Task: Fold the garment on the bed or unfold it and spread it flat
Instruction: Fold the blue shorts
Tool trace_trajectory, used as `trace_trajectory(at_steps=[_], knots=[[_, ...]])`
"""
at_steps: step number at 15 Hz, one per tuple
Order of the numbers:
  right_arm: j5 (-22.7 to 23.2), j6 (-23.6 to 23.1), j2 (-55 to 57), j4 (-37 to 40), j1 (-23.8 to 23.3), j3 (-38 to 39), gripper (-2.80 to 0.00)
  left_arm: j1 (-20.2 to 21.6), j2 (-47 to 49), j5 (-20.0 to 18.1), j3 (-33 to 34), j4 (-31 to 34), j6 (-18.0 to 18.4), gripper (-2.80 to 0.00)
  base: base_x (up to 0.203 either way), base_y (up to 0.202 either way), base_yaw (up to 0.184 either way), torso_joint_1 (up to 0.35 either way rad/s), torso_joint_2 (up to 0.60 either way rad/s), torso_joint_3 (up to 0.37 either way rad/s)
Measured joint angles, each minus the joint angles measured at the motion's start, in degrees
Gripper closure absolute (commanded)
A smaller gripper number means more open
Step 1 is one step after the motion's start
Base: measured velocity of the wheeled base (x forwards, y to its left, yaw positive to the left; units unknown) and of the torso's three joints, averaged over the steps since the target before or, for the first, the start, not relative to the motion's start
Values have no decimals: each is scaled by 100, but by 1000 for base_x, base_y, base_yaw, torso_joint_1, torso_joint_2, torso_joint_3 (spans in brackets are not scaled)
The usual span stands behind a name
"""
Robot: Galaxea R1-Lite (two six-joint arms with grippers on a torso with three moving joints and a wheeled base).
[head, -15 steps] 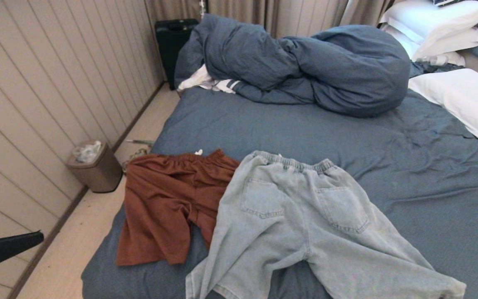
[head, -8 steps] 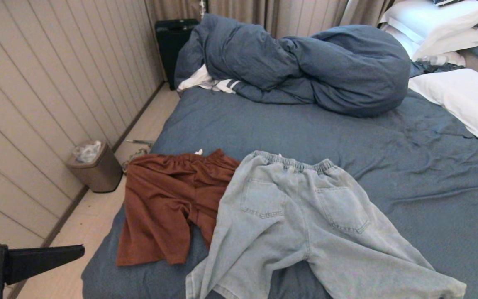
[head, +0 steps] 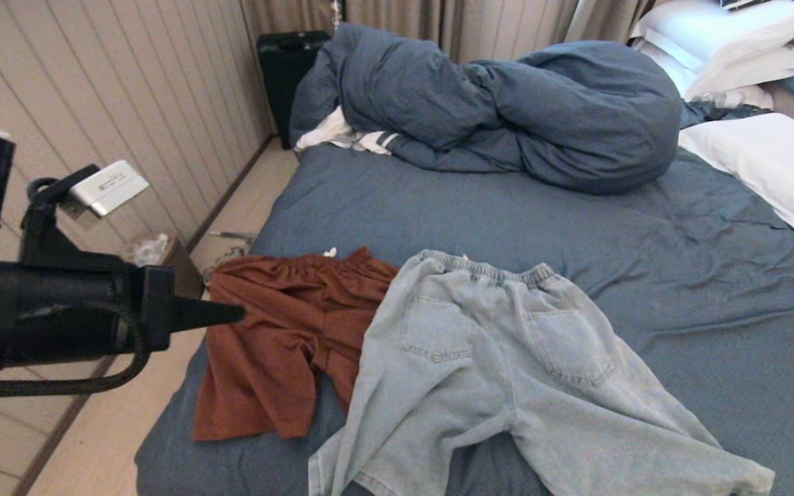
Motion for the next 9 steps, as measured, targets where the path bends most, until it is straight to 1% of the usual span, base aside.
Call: trace_trajectory(at_steps=[3,6,9], knots=[[29,438,2182,-405,-17,-1233,0,-233,671,207,-558,-283,-102,0,0,0,0,0,0,0],[48,981,4296,-615,-26,-2671,0,-324,1463,469,-1240,-444,-117,0,0,0,0,0,0,0],[65,1351,5964,-730,-11,-3811,0,-366,2277,503,-1852,-542,-125,0,0,0,0,0,0,0]])
